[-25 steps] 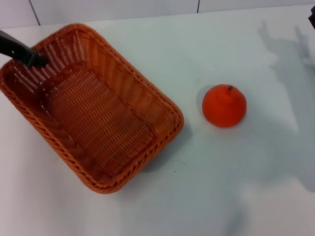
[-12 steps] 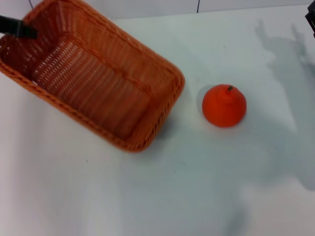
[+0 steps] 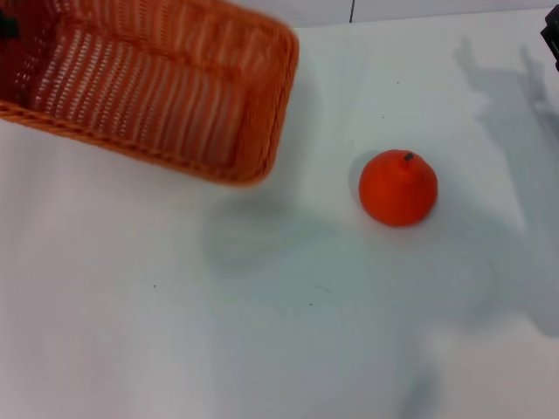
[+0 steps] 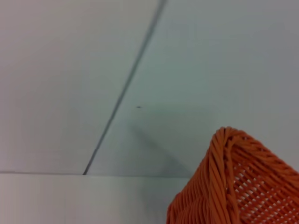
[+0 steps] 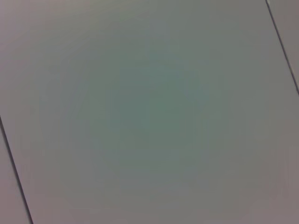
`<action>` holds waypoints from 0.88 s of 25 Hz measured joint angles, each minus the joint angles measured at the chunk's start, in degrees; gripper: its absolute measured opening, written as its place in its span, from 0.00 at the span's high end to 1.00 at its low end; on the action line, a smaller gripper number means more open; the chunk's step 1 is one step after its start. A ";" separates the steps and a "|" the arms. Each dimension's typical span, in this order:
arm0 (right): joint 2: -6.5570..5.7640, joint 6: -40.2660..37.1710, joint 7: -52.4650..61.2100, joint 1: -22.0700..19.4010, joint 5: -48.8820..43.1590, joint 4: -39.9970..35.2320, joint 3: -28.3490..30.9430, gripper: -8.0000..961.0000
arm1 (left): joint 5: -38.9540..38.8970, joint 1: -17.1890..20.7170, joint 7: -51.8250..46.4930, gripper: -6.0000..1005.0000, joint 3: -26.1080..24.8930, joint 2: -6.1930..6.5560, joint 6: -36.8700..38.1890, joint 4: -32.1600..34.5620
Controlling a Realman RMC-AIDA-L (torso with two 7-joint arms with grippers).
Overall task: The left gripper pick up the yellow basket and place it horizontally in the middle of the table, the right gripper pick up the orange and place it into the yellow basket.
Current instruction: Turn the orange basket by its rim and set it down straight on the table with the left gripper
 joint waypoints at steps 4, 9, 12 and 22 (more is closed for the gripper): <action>0.00 -0.04 0.00 0.02 0.02 0.03 0.13 0.02 | -6.81 4.10 -1.21 0.82 -2.64 -1.06 -0.18 0.08; 0.00 -0.06 0.00 0.05 0.01 0.06 0.15 0.02 | -16.92 10.11 -2.04 0.80 -4.31 -4.19 -0.98 0.13; 0.00 -0.41 0.00 0.09 0.01 0.36 0.16 0.02 | -20.91 12.42 -2.49 0.80 -4.29 -5.93 -2.02 0.20; -0.09 -2.61 -0.42 0.62 0.01 1.34 0.11 0.02 | -25.55 15.03 -2.38 0.78 1.24 -7.29 -5.60 -5.50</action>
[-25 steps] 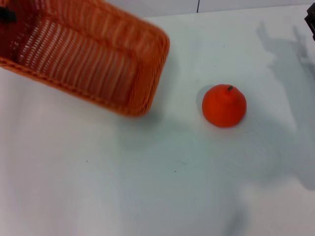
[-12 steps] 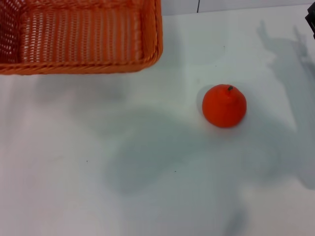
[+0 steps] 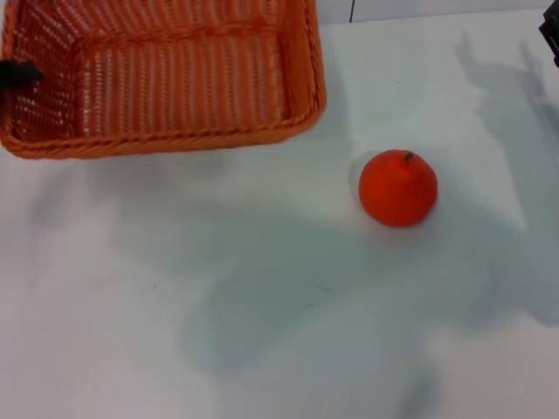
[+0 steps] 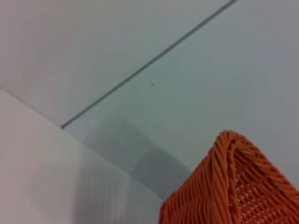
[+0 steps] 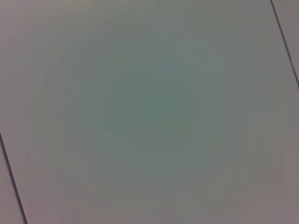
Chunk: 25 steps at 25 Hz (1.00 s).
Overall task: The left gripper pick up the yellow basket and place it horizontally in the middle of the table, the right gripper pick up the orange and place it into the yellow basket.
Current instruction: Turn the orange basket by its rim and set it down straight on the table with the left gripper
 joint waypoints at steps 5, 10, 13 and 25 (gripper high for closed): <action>-0.10 -0.67 -0.09 -0.12 0.00 0.05 0.04 0.02 | -1.63 1.50 0.18 0.76 4.89 -0.03 -3.31 -1.70; -0.10 -1.01 -0.11 -0.35 0.00 0.43 0.05 0.02 | -3.74 3.08 0.25 0.75 9.20 -0.05 -6.64 -2.67; -0.09 -1.19 -0.07 -0.38 -0.01 0.63 0.05 0.02 | -4.49 3.96 0.57 0.75 11.01 -0.05 -8.35 -3.52; -0.09 -2.19 -0.12 -0.27 0.00 0.71 0.05 0.02 | -7.55 5.29 5.73 0.72 12.81 0.08 -11.65 -9.16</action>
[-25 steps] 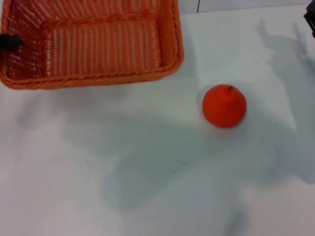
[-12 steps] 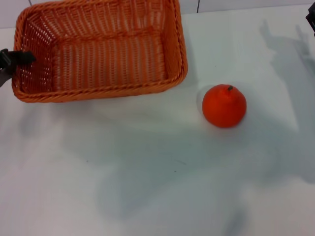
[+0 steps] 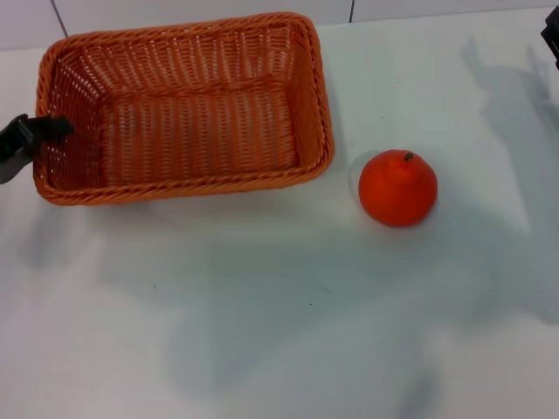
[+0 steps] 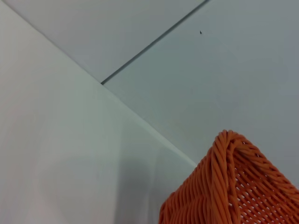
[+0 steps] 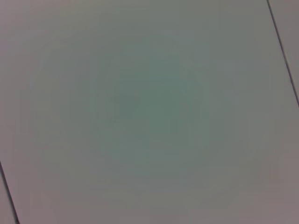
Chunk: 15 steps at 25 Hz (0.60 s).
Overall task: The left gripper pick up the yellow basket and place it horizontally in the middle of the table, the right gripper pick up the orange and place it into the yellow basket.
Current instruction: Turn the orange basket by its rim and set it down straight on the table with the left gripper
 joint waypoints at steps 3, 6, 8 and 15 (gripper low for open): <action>0.00 -0.38 0.00 0.04 0.00 0.00 0.00 0.02 | -0.26 -0.10 0.85 0.71 0.12 -0.01 0.00 -1.07; 0.00 -0.49 0.01 0.06 0.00 0.00 0.00 0.02 | -0.38 -0.18 1.54 0.71 0.27 -0.05 0.01 -1.98; 0.00 -0.52 0.01 0.06 0.00 0.00 0.00 0.02 | -0.94 -0.04 2.04 0.70 1.14 -0.05 0.09 -2.60; 0.00 -0.53 0.01 0.06 0.00 -0.12 0.00 0.02 | -1.13 0.04 2.61 0.69 2.13 -0.04 0.47 -2.65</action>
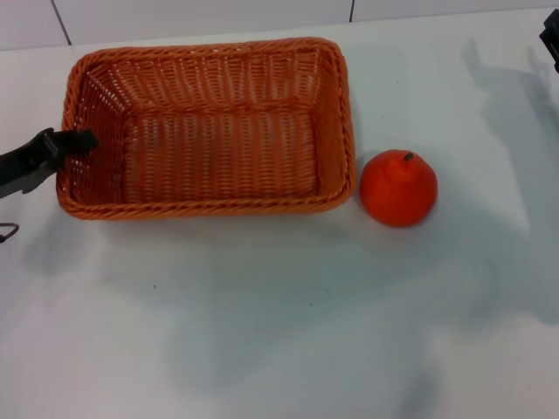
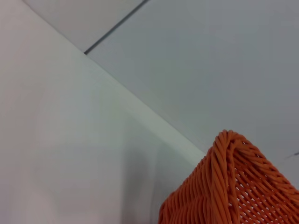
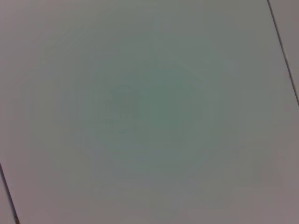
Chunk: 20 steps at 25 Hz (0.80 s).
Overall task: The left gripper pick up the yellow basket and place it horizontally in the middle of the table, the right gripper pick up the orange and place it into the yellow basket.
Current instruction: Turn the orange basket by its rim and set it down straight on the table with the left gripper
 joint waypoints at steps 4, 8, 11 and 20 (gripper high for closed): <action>0.00 0.00 0.00 0.01 0.00 -0.03 0.00 0.02 | -1.29 0.12 0.70 0.68 1.40 0.05 0.07 0.11; 0.00 0.00 0.00 -0.04 0.00 -0.11 0.00 0.02 | -1.89 0.38 0.76 0.67 1.62 0.10 0.09 0.20; 0.00 0.00 0.09 -0.20 0.00 -0.14 0.00 0.02 | -1.91 0.51 0.57 0.66 1.66 0.14 0.28 0.22; 0.00 0.00 0.08 -0.28 0.00 -0.03 0.00 0.02 | -1.99 0.84 0.30 0.61 1.34 0.25 1.62 0.00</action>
